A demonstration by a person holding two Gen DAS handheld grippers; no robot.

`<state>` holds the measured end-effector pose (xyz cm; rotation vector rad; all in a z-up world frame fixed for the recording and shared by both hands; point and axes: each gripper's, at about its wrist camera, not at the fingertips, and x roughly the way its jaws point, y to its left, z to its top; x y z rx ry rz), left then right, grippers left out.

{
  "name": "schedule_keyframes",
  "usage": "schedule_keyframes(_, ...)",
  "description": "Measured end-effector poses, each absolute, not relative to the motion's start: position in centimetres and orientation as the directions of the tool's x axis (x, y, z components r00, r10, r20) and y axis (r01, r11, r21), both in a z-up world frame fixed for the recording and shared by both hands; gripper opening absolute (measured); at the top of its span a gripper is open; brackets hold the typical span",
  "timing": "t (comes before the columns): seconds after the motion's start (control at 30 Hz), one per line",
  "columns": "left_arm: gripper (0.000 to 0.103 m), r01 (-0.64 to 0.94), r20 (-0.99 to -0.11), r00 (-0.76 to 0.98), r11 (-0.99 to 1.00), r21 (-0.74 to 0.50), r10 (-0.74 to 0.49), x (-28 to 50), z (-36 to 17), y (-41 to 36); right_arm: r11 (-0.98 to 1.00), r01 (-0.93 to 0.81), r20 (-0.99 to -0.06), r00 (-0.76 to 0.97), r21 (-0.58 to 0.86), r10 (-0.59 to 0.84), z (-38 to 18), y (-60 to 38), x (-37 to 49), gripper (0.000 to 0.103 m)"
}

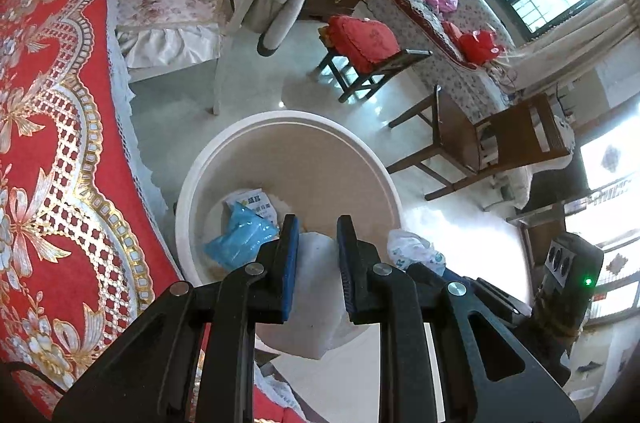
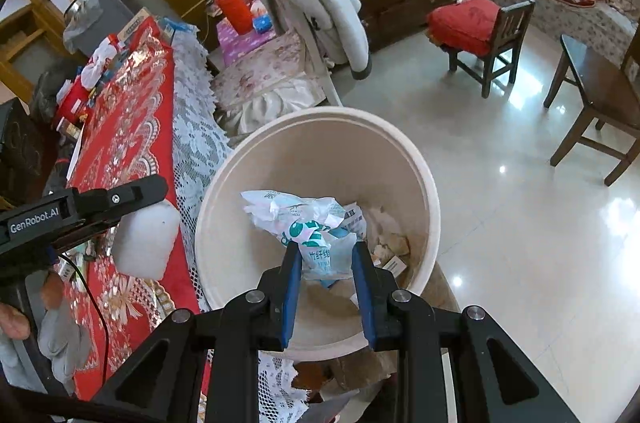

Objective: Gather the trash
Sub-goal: 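Carry the pad and wrapper over the bucket and open both grippers, then move both open grippers back over the table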

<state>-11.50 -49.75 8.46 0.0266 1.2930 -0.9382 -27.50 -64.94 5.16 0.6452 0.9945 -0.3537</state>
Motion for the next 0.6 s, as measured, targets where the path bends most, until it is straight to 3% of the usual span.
schedule_keyframes(0.2, 0.019, 0.593, -0.815, -0.008, 0.653, -0.471, -0.58, -11.2, 8.3, -50.0, 0.767, 0.547, -0.87, 0.491, 0.335, 0.03, 4.4, -65.3, -26.6, 0.025)
schedule_keyframes(0.3, 0.025, 0.586, -0.806, -0.005, 0.651, -0.482, -0.592, -10.6, 8.2, -50.2, 0.767, 0.551, -0.876, 0.481, 0.328, 0.029, 4.2, -65.6, -26.1, 0.025)
schedule_keyframes(0.43, 0.032, 0.579, -0.803, 0.004, 0.656, -0.485, -0.596, -10.0, 8.2, -50.1, 0.769, 0.556, -0.882, 0.471, 0.317, 0.023, 4.1, -65.7, -25.6, 0.044)
schedule_keyframes(0.6, 0.039, 0.564, -0.802, 0.009, 0.665, -0.49, -0.598, -9.6, 8.1, -49.4, 0.773, 0.548, -0.886, 0.462, 0.32, 0.039, 3.9, -65.7, -25.5, 0.044)
